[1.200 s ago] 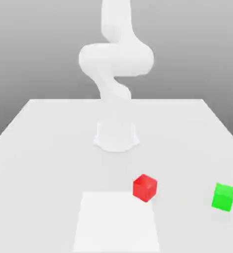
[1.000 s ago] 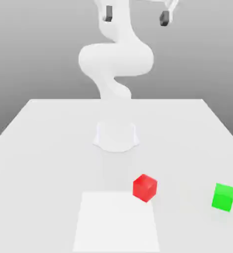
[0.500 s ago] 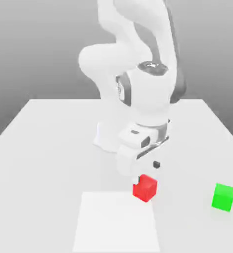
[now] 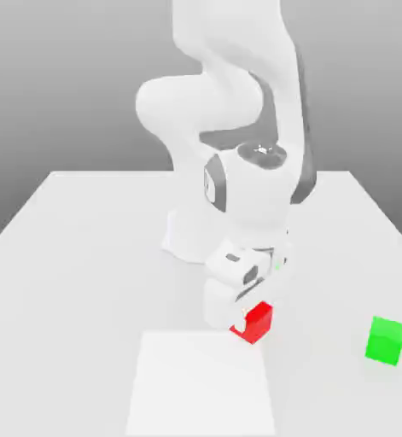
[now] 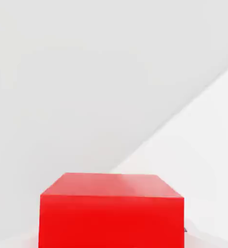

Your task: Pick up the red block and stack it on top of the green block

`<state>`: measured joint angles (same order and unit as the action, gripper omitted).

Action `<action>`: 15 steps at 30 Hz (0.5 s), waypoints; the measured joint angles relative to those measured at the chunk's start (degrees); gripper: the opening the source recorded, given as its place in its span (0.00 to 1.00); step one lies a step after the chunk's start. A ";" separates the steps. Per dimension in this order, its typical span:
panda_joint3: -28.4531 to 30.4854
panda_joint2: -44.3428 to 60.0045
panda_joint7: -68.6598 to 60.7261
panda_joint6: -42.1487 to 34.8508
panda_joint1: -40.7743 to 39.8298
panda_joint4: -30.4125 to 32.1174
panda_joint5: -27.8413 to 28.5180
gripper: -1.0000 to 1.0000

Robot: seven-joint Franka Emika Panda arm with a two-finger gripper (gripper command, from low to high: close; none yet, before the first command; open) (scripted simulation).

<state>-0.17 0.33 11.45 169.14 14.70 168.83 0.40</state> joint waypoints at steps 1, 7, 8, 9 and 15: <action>0.07 -2.03 -0.08 -1.75 0.09 0.29 -0.09 0.00; -0.56 -6.96 -4.86 -8.25 2.99 -1.26 -2.52 0.00; -1.19 -6.66 -6.24 -8.72 3.45 -2.03 -3.16 0.00; -1.47 -6.33 -7.62 -9.18 4.22 -2.82 -3.72 0.00; -3.31 -4.06 -14.75 -11.82 8.76 -7.63 -5.30 0.00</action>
<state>-3.48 -3.73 -3.30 157.33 23.46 161.20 -4.91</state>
